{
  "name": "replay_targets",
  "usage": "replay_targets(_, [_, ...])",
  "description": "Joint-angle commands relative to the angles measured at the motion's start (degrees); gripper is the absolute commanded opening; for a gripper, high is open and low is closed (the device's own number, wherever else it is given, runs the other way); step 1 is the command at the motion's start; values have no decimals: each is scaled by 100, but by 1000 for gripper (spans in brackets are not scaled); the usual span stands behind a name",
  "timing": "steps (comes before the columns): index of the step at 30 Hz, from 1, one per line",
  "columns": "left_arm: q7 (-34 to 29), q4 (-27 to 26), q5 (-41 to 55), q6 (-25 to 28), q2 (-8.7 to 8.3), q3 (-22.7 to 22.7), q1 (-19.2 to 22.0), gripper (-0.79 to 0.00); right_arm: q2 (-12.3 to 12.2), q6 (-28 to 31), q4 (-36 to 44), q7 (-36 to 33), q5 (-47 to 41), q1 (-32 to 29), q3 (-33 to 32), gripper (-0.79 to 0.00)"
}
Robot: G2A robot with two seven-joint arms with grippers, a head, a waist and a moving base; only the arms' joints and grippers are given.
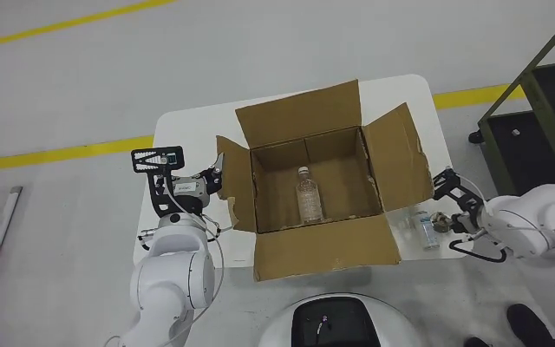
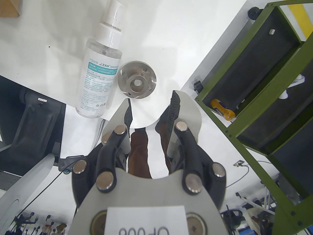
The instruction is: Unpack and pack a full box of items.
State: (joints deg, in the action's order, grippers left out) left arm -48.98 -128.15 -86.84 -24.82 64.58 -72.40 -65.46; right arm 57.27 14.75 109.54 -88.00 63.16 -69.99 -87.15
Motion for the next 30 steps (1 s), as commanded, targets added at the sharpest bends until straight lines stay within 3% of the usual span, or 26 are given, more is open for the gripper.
replay_targets(1, [0,0,0,0,0,0,0,0,-3,-30,-60,5,11,20,53,-437])
replay_targets(10, [0,0,0,0,0,0,0,0,-7,-40,-242,417,117,-36,270,-403])
replay_targets(30, [0,0,0,0,0,0,0,0,-27,-129,-484,870,213,-84,412,-434])
